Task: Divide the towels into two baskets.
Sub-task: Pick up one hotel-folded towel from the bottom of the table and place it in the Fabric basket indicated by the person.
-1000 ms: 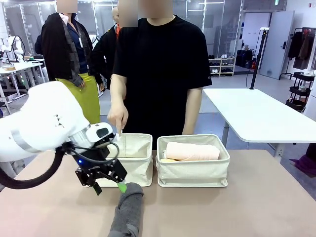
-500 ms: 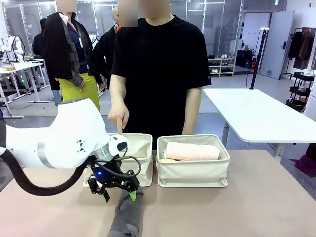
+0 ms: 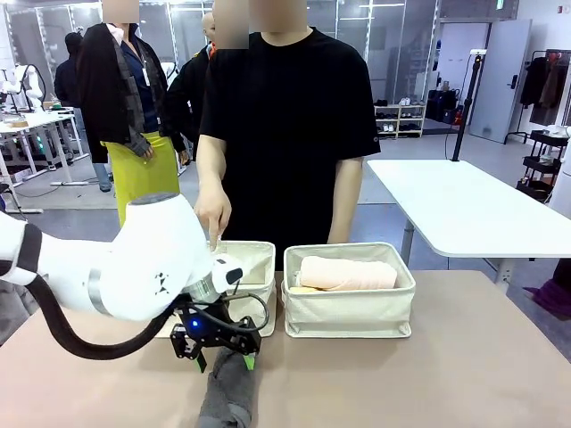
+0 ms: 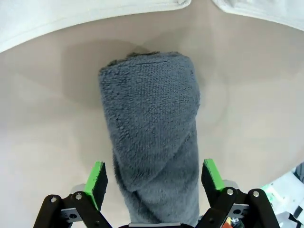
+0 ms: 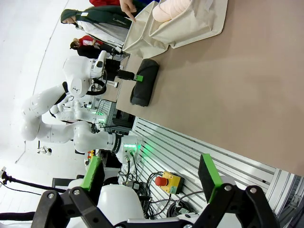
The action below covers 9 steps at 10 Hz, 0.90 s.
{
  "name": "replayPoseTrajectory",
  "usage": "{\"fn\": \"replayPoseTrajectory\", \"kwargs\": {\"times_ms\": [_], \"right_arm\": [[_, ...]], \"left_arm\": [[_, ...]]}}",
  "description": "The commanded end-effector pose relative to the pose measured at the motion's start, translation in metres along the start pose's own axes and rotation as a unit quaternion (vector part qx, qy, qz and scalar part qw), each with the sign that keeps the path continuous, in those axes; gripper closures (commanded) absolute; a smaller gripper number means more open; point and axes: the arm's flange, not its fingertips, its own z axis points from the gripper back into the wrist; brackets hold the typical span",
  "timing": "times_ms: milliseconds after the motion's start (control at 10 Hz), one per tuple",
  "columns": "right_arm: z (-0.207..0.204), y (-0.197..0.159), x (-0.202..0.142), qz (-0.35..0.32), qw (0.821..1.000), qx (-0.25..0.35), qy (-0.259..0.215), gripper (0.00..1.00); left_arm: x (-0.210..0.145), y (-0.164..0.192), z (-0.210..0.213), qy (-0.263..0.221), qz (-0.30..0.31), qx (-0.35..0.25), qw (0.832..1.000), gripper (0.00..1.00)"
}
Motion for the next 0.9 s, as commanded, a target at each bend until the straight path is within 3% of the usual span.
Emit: {"fn": "replayPoseTrajectory", "kwargs": {"times_ms": [0, 300, 800], "right_arm": [[0.001, 0.003, 0.0, 0.006, 1.0, 0.002, -0.003, 0.0], [0.001, 0.003, 0.0, 0.006, 1.0, 0.002, -0.003, 0.0], [0.001, 0.003, 0.0, 0.006, 1.0, 0.002, -0.003, 0.0]], "left_arm": [[0.001, -0.013, -0.021, -0.022, 0.009, 0.008, 1.0, 0.0], [-0.003, -0.008, -0.044, 0.003, -0.005, 0.021, 1.0, 0.0], [-0.005, -0.007, -0.039, 0.004, -0.032, 0.014, 0.999, 0.47]]}}
